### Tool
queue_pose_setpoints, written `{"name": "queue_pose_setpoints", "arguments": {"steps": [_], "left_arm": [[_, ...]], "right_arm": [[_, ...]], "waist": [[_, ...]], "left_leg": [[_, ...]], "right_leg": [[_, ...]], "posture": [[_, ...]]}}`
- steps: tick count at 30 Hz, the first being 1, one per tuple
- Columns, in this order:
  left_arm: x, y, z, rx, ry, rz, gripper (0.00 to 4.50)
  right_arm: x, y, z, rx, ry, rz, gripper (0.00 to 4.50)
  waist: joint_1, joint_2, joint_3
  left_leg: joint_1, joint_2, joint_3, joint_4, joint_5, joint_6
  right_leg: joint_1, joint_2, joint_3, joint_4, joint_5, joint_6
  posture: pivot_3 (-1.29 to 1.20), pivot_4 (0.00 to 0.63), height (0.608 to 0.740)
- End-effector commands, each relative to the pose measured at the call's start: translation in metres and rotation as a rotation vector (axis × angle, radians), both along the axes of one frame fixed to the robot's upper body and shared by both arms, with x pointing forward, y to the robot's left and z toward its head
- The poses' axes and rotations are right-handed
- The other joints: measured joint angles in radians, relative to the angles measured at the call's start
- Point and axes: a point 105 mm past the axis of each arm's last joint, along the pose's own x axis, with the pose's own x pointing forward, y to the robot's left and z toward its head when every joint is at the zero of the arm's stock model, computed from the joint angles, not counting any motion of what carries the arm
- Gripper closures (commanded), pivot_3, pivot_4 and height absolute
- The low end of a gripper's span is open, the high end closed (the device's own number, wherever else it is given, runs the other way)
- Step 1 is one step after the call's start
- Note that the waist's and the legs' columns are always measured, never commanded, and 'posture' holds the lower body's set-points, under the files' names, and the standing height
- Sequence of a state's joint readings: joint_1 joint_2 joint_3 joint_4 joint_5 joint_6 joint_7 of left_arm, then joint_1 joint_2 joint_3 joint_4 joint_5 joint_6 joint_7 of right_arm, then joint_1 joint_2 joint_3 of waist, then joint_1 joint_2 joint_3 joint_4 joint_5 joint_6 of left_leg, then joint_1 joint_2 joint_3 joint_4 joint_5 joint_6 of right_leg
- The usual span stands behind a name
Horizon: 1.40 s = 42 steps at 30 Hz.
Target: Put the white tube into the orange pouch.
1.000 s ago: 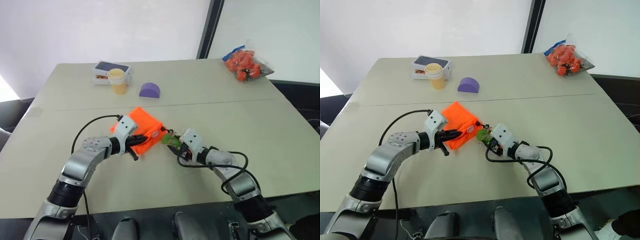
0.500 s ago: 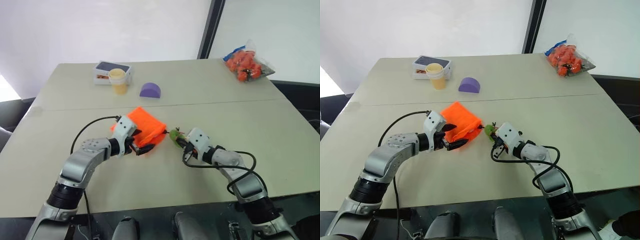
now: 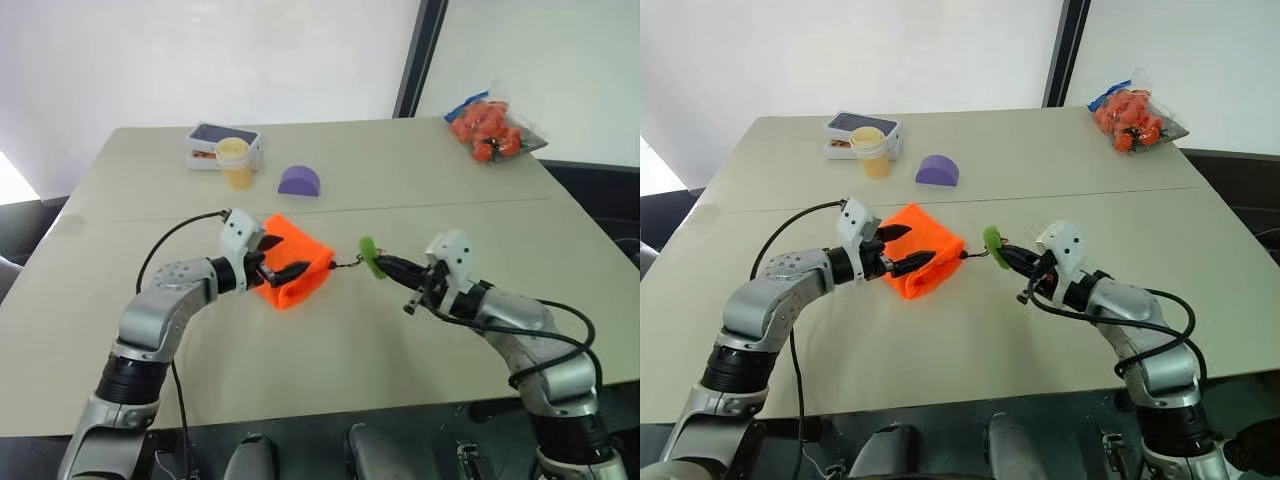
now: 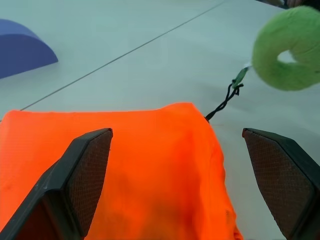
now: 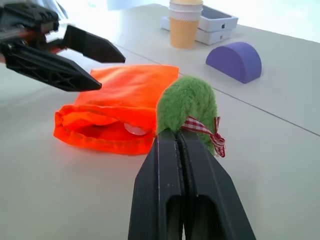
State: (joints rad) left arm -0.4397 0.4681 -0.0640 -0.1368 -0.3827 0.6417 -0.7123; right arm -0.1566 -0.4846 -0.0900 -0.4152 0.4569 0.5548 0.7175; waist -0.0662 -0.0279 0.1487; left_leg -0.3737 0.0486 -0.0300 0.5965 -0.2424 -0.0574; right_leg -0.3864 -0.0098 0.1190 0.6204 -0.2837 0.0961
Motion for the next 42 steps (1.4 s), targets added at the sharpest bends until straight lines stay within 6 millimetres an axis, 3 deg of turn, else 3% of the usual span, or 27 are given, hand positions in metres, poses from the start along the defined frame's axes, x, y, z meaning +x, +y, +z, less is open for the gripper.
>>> {"name": "queue_pose_setpoints", "arguments": {"steps": [1, 6, 13, 23, 26, 33, 42], "left_arm": [[0.000, -0.013, 0.013, 0.000, -0.073, -0.084, 0.06], [0.004, -0.033, 0.014, 0.050, -0.141, -0.197, 0.06], [0.015, -0.041, 0.021, 0.047, -0.210, -0.241, 0.06], [0.020, -0.037, 0.016, -0.039, -0.135, -0.194, 0.06], [0.022, -0.040, 0.024, -0.093, -0.197, -0.090, 0.06], [0.002, -0.050, 0.012, 0.112, -0.448, 0.094, 0.06], [0.001, -0.067, 0.009, 0.089, -0.476, 0.274, 0.06]], "right_arm": [[-0.015, 0.008, 0.033, 0.148, -0.058, 0.083, 4.50], [-0.020, 0.017, 0.057, 0.286, -0.080, 0.134, 4.50], [-0.029, 0.028, 0.085, 0.458, -0.095, 0.202, 4.50], [-0.030, 0.032, 0.077, 0.431, -0.073, 0.193, 4.50], [-0.030, 0.033, 0.075, 0.431, -0.072, 0.189, 4.50], [-0.027, 0.035, 0.075, 0.449, -0.073, 0.193, 4.50], [-0.022, 0.036, 0.077, 0.447, -0.052, 0.226, 4.50]], "waist": [[-0.001, 0.000, 0.000], [0.000, 0.000, 0.000], [0.000, 0.000, 0.000], [0.000, 0.000, 0.000], [0.001, 0.000, 0.000], [0.004, 0.001, 0.000], [0.023, 0.001, 0.000]], "left_leg": [[0.000, 0.000, 0.000, 0.000, 0.000, 0.000], [0.000, 0.000, 0.000, 0.000, 0.000, 0.000], [-0.001, 0.000, 0.000, -0.001, 0.000, 0.000], [-0.001, 0.000, 0.000, -0.001, 0.000, 0.000], [-0.001, 0.000, 0.000, 0.000, 0.000, 0.000], [-0.001, 0.000, -0.001, -0.002, 0.000, 0.000], [0.000, 0.000, 0.000, 0.001, 0.000, 0.000]], "right_leg": [[0.000, 0.000, 0.000, 0.000, 0.000, 0.000], [0.000, 0.000, 0.000, 0.000, 0.000, 0.000], [-0.001, 0.000, 0.000, 0.000, 0.000, 0.000], [-0.001, 0.000, 0.000, 0.000, 0.000, 0.001], [0.000, 0.000, 0.000, 0.000, 0.000, 0.001], [-0.001, 0.000, 0.000, 0.000, 0.001, 0.004], [0.001, 0.000, 0.001, -0.002, 0.000, 0.000]], "posture": [[0.00, 0.150, 0.723], [0.00, 0.150, 0.723], [0.00, 0.150, 0.723], [0.00, 0.150, 0.723], [0.00, 0.150, 0.723], [0.00, 0.150, 0.723], [0.00, 0.150, 0.723]]}}
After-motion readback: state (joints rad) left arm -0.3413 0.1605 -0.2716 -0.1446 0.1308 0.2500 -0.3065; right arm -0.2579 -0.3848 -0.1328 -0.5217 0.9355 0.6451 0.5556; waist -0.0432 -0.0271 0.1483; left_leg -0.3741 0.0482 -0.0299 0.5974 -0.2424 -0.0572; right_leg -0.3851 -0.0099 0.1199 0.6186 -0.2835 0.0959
